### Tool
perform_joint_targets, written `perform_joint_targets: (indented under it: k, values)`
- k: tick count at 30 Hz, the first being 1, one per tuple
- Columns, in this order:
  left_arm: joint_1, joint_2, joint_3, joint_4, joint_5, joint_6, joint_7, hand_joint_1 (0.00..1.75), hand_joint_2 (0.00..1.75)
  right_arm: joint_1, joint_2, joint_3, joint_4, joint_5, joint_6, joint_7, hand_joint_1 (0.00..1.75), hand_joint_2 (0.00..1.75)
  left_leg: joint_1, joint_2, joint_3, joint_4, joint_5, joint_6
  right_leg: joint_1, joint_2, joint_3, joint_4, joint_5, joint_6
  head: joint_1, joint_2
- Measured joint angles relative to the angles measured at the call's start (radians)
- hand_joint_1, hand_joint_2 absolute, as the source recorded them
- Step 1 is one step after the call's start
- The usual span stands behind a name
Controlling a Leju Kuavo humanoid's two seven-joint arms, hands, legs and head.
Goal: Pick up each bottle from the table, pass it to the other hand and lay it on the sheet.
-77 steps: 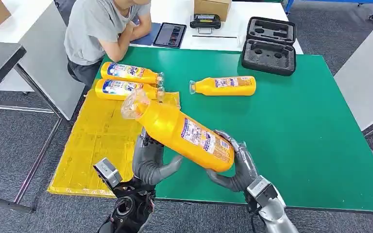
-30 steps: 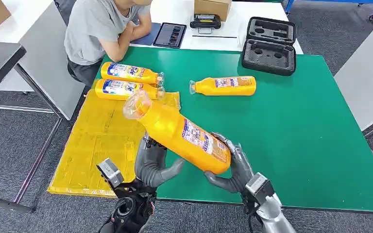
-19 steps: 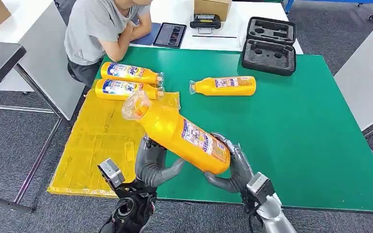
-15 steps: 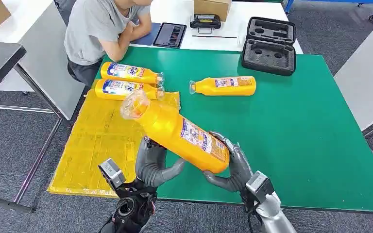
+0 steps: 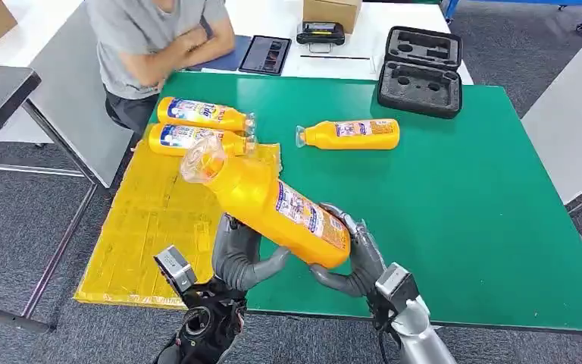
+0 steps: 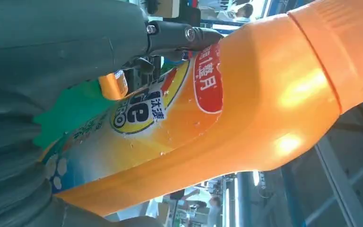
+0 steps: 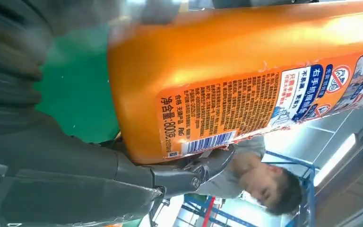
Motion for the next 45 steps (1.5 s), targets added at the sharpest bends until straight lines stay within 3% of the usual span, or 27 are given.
perform_joint_targets:
  k: [15, 16, 39, 40, 41, 45]
  values:
    - [0.000, 0.000, 0.000, 0.000, 0.000, 0.008, 0.000, 0.03, 1.75, 0.000, 0.024, 0.005, 0.018, 0.002, 0.000, 0.000, 1.75, 1.75, 0.000, 0.000, 0.000, 0.000, 0.000, 0.000, 0.000, 0.000, 0.000, 0.000, 0.000, 0.000, 0.000, 0.000]
    - [0.000, 0.000, 0.000, 0.000, 0.000, 0.009, 0.000, 1.73, 1.75, -0.001, 0.026, 0.005, 0.022, 0.002, 0.003, -0.001, 1.75, 1.75, 0.000, 0.000, 0.000, 0.000, 0.000, 0.000, 0.000, 0.000, 0.000, 0.000, 0.000, 0.000, 0.000, 0.000]
    - [0.000, 0.000, -0.004, -0.005, -0.003, 0.029, 0.000, 1.75, 1.75, -0.001, 0.042, 0.008, 0.051, 0.009, 0.004, -0.008, 1.71, 1.75, 0.000, 0.000, 0.000, 0.000, 0.000, 0.000, 0.000, 0.000, 0.000, 0.000, 0.000, 0.000, 0.000, 0.000]
    - [0.000, 0.000, -0.005, -0.005, -0.003, 0.029, 0.000, 1.75, 1.75, -0.001, 0.042, 0.008, 0.051, 0.007, 0.004, -0.008, 1.33, 1.75, 0.000, 0.000, 0.000, 0.000, 0.000, 0.000, 0.000, 0.000, 0.000, 0.000, 0.000, 0.000, 0.000, 0.000]
    - [0.001, 0.000, -0.005, -0.006, -0.003, 0.028, 0.000, 1.75, 1.75, 0.000, 0.042, 0.008, 0.051, 0.005, 0.003, -0.008, 0.05, 1.75, 0.000, 0.000, 0.000, 0.000, 0.000, 0.000, 0.000, 0.000, 0.000, 0.000, 0.000, 0.000, 0.000, 0.000]
    - [0.001, 0.000, -0.006, -0.006, -0.008, 0.029, 0.000, 1.75, 1.75, 0.006, 0.040, 0.001, 0.051, -0.010, 0.007, -0.008, 0.00, 1.75, 0.000, 0.000, 0.000, 0.000, 0.000, 0.000, 0.000, 0.000, 0.000, 0.000, 0.000, 0.000, 0.000, 0.000]
